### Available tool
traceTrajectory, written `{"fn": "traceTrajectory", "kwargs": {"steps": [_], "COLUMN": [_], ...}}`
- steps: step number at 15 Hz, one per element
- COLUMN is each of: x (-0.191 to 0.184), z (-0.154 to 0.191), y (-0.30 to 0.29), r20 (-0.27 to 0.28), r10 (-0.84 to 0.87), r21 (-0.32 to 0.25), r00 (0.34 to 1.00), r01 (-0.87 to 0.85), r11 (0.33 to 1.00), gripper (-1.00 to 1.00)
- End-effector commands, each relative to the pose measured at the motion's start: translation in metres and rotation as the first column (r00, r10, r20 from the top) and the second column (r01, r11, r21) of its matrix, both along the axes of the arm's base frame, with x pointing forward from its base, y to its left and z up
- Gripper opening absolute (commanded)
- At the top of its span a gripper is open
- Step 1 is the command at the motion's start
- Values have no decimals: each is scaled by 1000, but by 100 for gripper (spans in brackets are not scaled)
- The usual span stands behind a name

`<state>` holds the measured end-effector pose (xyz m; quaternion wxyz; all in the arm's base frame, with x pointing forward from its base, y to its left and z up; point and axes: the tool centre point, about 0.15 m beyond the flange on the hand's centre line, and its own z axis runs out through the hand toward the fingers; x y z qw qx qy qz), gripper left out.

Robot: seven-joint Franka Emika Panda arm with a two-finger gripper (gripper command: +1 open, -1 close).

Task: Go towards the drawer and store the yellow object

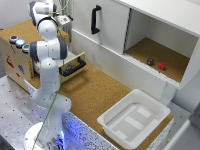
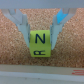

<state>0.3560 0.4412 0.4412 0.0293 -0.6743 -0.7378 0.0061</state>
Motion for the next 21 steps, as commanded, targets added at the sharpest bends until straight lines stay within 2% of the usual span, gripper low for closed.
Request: {"fn": "traceTrajectory", "kwargs": {"steps": [1,7,11,12,16,18,21], "x": [-11,-27,-50,-58,-71,-74,-73], "z": [21,21,-2,-11,-38,-50,-73], "y": [-45,-119,-144,-144,-142,-139,-140], "r20": [23,2,-23,-17,1,42,71], "r10": [-79,-163,-153,-143,-150,-153,-152], "r21": [113,121,92,75,61,36,27], "r00": [997,987,988,990,989,987,986], "r01": [76,162,154,144,149,152,150], "r11": [991,979,984,987,987,988,988], "gripper": [-100,-100,-100,-100,-100,-100,-100]}}
